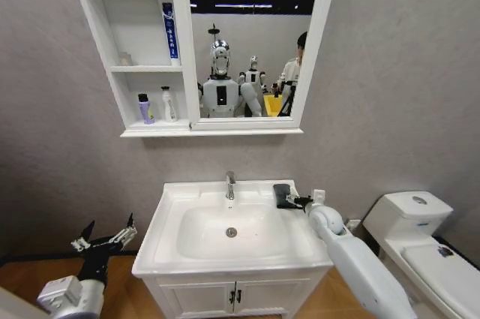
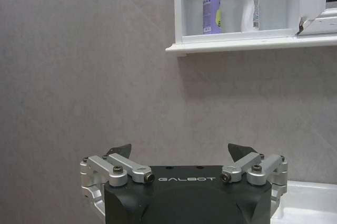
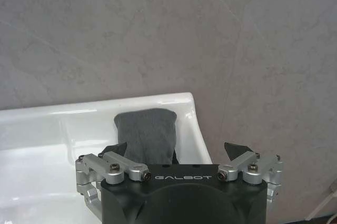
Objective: Move facial cleanser and shampoo from washbasin to cabinet, then wipe washbasin with towel.
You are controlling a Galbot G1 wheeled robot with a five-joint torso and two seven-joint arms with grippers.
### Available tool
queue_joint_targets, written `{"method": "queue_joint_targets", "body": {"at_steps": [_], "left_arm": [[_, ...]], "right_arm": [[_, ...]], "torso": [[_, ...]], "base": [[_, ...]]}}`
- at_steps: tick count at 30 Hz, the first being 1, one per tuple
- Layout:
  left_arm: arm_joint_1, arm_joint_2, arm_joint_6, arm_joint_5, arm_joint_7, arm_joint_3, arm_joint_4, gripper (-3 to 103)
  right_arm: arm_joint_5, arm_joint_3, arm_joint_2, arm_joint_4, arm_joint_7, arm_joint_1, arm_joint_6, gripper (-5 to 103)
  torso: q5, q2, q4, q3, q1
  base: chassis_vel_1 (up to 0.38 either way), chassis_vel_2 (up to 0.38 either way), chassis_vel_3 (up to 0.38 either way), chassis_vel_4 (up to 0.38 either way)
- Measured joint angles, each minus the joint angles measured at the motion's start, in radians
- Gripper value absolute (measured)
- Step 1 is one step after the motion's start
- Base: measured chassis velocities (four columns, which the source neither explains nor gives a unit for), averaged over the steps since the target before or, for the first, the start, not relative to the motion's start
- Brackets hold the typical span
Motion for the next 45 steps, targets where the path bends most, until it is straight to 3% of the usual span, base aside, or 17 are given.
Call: {"method": "queue_joint_targets", "body": {"at_steps": [6, 16, 45], "left_arm": [[0.0, 0.0, 0.0, 0.0, 0.0, 0.0, 0.0, 100], [0.0, 0.0, 0.0, 0.0, 0.0, 0.0, 0.0, 100], [0.0, 0.0, 0.0, 0.0, 0.0, 0.0, 0.0, 100]], "right_arm": [[0.138, -0.097, 0.025, -0.115, 0.046, 0.148, -0.07, 97], [0.177, -0.159, 0.004, -0.149, 0.063, 0.183, -0.096, 100], [-0.019, -0.186, 0.053, -0.337, -0.111, 0.224, -0.081, 100]], "torso": [[0.0, 0.0, 0.0005, 0.0, 0.0], [0.0, 0.0, 0.0, 0.0, 0.0], [-0.0001, 0.0, 0.0003, 0.0, 0.0]], "base": [[0.0, 0.0, 0.0, 0.0], [0.0, 0.0, 0.0, 0.0], [0.0, 0.0, 0.0, 0.0]]}}
